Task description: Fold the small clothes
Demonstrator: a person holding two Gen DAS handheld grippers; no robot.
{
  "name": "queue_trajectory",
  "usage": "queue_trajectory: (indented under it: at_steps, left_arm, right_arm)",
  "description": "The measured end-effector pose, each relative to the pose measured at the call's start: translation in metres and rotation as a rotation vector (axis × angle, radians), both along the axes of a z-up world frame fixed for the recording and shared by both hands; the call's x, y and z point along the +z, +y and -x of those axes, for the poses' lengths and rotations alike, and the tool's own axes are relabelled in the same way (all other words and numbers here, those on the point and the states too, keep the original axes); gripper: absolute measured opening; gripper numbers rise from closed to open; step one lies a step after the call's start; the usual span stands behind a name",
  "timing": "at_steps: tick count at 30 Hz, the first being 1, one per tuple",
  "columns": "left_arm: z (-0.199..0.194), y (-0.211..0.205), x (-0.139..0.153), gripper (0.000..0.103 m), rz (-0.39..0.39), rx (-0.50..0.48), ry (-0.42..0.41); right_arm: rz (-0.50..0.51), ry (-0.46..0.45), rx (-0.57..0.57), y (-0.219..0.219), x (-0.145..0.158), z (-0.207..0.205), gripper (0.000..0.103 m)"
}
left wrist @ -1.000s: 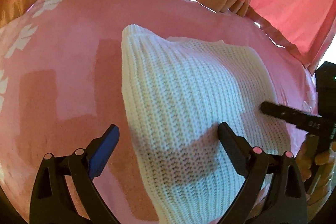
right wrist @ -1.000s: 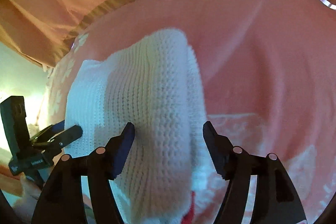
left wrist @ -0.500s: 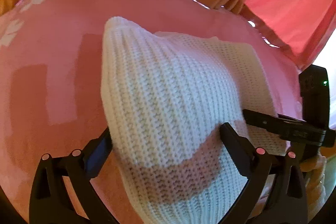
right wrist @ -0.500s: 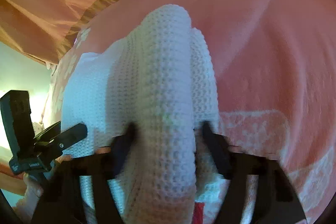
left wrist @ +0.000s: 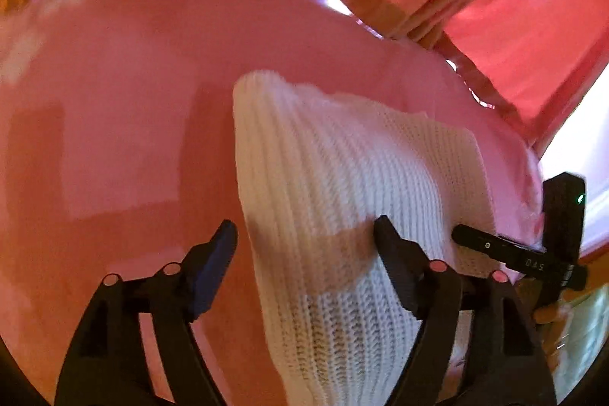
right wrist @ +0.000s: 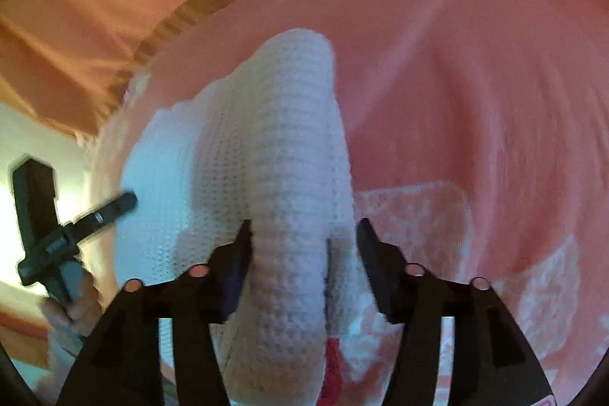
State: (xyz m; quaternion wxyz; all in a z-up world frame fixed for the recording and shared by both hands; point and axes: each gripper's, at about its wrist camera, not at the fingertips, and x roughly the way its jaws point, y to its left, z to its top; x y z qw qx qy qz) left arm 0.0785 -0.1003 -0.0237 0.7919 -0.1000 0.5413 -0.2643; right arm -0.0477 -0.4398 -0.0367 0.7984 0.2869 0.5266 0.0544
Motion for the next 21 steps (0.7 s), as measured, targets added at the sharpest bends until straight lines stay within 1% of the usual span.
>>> queue_trajectory:
  at_steps: [1, 2, 4, 5, 7, 8, 9, 11, 12, 13, 14, 15, 16, 17, 19, 21]
  left_arm:
    - [0.002, 0.000, -0.001, 0.085, 0.020, 0.001, 0.019]
    - [0.004, 0.000, -0.003, 0.088, 0.034, -0.004, 0.033]
    - [0.010, -0.006, -0.007, 0.089, 0.055, -0.025, 0.049]
    - [0.014, -0.012, -0.012, 0.092, 0.053, -0.045, 0.061]
    - [0.020, -0.021, -0.024, 0.093, 0.031, -0.057, 0.081]
    - [0.021, -0.025, -0.031, 0.094, 0.033, -0.059, 0.094]
    - [0.021, -0.027, -0.035, 0.096, 0.042, -0.052, 0.098]
    - [0.022, -0.031, -0.036, 0.097, 0.043, -0.053, 0.072]
    - [0.023, -0.031, -0.036, 0.097, 0.041, -0.057, 0.066]
    - [0.023, -0.032, -0.036, 0.095, 0.043, -0.058, 0.061]
    - [0.023, -0.032, -0.035, 0.086, 0.044, -0.060, 0.052]
    - [0.025, -0.032, -0.032, 0.081, 0.036, -0.068, 0.036]
    - [0.025, -0.033, -0.028, 0.071, 0.031, -0.074, 0.024]
    - [0.026, -0.033, -0.020, 0.061, 0.023, -0.083, 0.007]
    - [0.027, -0.034, -0.007, 0.052, 0.007, -0.090, -0.025]
    - [0.032, -0.032, 0.014, 0.050, 0.007, -0.101, -0.073]
  right_arm:
    - [-0.026, 0.000, -0.002, -0.003, -0.001, 0.002, 0.065]
    - [-0.041, 0.002, -0.002, -0.004, -0.003, 0.004, 0.067]
    - [-0.085, 0.020, 0.009, -0.003, -0.012, 0.005, 0.068]
    - [-0.105, 0.029, 0.015, -0.001, -0.017, 0.006, 0.068]
    - [-0.152, 0.049, 0.042, 0.006, -0.028, 0.002, 0.069]
    - [-0.155, 0.052, 0.045, 0.008, -0.030, 0.000, 0.070]
    - [-0.149, 0.034, 0.044, 0.011, -0.030, -0.002, 0.071]
    - [-0.129, 0.022, 0.055, 0.017, -0.028, -0.005, 0.071]
    - [-0.131, 0.021, 0.048, 0.017, -0.028, -0.006, 0.065]
    - [-0.146, 0.019, 0.047, 0.018, -0.028, -0.009, 0.048]
    - [-0.172, 0.016, 0.050, 0.020, -0.028, -0.011, 0.043]
    - [-0.175, 0.005, 0.046, 0.021, -0.025, -0.011, 0.038]
    - [-0.150, -0.006, 0.053, 0.024, -0.019, -0.010, 0.035]
    - [-0.121, -0.022, 0.054, 0.028, -0.012, -0.009, 0.034]
    - [-0.102, -0.069, 0.042, 0.033, 0.007, -0.003, 0.033]
    - [-0.092, -0.124, 0.028, 0.036, 0.032, 0.007, 0.032]
